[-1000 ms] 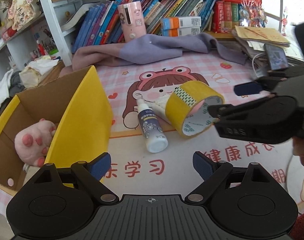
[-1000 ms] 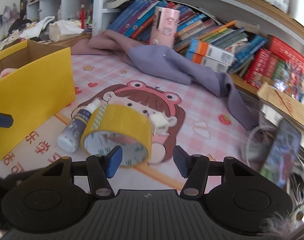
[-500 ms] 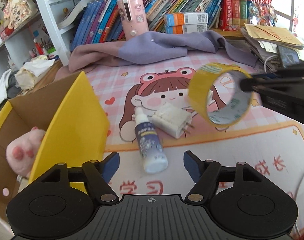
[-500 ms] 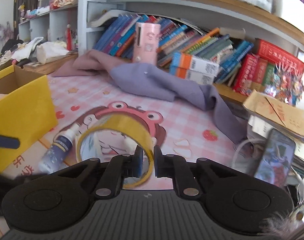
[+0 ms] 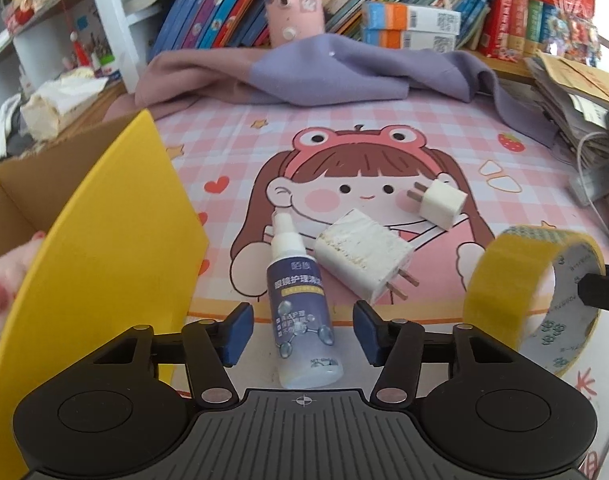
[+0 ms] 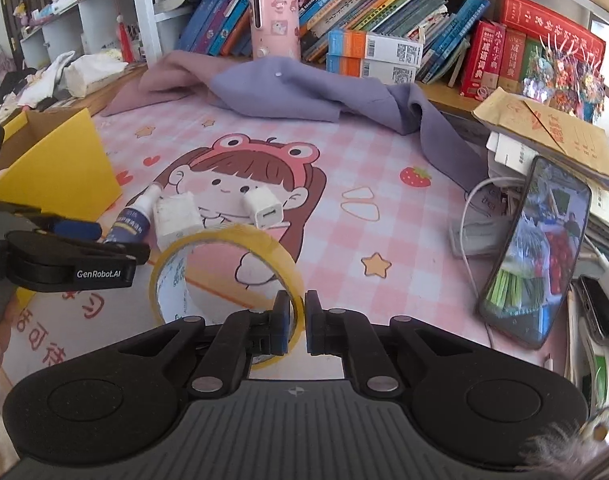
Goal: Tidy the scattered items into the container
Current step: 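Grasp the white spray bottle with the left gripper while right holds tape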
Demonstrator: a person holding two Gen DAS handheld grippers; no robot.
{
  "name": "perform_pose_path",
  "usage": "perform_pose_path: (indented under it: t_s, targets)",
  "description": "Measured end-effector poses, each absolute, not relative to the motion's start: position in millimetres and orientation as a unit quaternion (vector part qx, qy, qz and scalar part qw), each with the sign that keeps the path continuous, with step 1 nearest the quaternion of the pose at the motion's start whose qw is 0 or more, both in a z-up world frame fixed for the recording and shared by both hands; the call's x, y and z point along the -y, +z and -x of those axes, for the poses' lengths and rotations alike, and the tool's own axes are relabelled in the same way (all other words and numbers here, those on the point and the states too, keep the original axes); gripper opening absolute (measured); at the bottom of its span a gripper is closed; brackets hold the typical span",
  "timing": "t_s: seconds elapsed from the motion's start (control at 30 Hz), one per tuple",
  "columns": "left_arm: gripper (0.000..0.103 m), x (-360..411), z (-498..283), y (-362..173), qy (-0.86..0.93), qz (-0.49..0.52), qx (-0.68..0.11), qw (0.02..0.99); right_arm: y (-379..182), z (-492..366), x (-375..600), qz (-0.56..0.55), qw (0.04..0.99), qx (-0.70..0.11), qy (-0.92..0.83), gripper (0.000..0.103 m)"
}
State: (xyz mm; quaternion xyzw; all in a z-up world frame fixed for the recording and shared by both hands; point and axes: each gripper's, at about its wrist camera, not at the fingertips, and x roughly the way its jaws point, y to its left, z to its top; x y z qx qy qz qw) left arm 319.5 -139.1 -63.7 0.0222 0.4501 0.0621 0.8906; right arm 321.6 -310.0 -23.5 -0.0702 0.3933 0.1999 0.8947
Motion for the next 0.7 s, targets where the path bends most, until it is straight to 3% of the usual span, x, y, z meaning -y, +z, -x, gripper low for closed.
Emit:
perform_pose_path:
  t_s: [0.47, 0.7]
  targets:
    - [0.034, 133, -325, -71, 0.061, -0.004, -0.457, 0.888, -42, -362, 293, 0.09, 0.887, -0.412, 0.188, 0.008]
    - [0.031, 135, -321, -70, 0.058, -0.013, -0.454, 0.889, -48, -368, 289, 0.087, 0.884, -0.416, 0.193, 0.009]
